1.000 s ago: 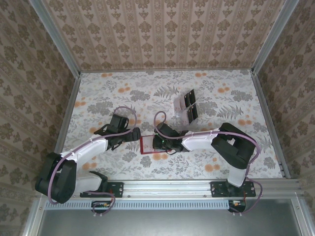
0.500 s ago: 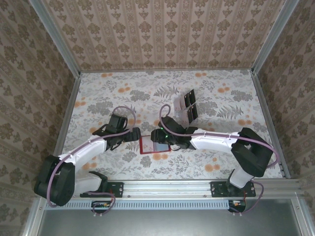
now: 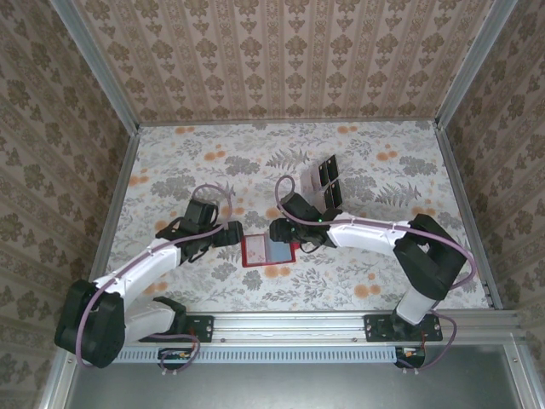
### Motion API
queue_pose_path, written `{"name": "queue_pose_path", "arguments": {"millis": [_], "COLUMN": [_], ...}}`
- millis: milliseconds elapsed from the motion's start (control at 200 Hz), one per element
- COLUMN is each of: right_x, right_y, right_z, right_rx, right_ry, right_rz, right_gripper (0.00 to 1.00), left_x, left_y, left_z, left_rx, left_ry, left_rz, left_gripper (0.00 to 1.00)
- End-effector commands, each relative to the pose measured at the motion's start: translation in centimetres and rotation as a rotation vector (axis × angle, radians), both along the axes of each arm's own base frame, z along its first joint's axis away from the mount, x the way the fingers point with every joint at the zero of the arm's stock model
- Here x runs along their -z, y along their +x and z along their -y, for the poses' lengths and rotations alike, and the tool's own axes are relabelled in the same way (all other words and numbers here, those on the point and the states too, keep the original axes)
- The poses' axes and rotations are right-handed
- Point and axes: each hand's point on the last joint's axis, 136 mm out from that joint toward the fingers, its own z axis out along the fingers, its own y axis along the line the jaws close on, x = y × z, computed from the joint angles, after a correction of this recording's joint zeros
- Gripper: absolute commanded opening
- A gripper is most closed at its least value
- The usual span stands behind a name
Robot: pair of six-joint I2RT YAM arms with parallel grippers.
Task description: Put the credit cards into the card holder
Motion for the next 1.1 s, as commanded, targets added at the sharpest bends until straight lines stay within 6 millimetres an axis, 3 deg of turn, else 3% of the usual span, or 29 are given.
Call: {"name": "queue_pose_path", "arguments": {"millis": [0,610,1095], "right_x": [0.6,3.9,5.0], "right_y": [0.1,0.0,-0.7], "right_z": [-0.5,-0.7,-3.1], "right_rx": [-0.037,-0.039,-0.009], "right_ry": [-0.026,-0.064,0.095], "right_rz": [-0.017,-0.083,-0.157], "right_gripper": [0.48,0.49,0.49], "left_x": [0.4,0.4,0.0], "left_y": [-0.8,-1.2,-1.2], "left_z": [-0.4,-0.3,0.6], "left_rx": [-0.023,-0.018,0.001], "left_ry": [-0.016,-0.027,-0.078], "left_rz": [-0.035,-0.043,-0.029], "left_gripper": [1.0,1.0,1.0]}}
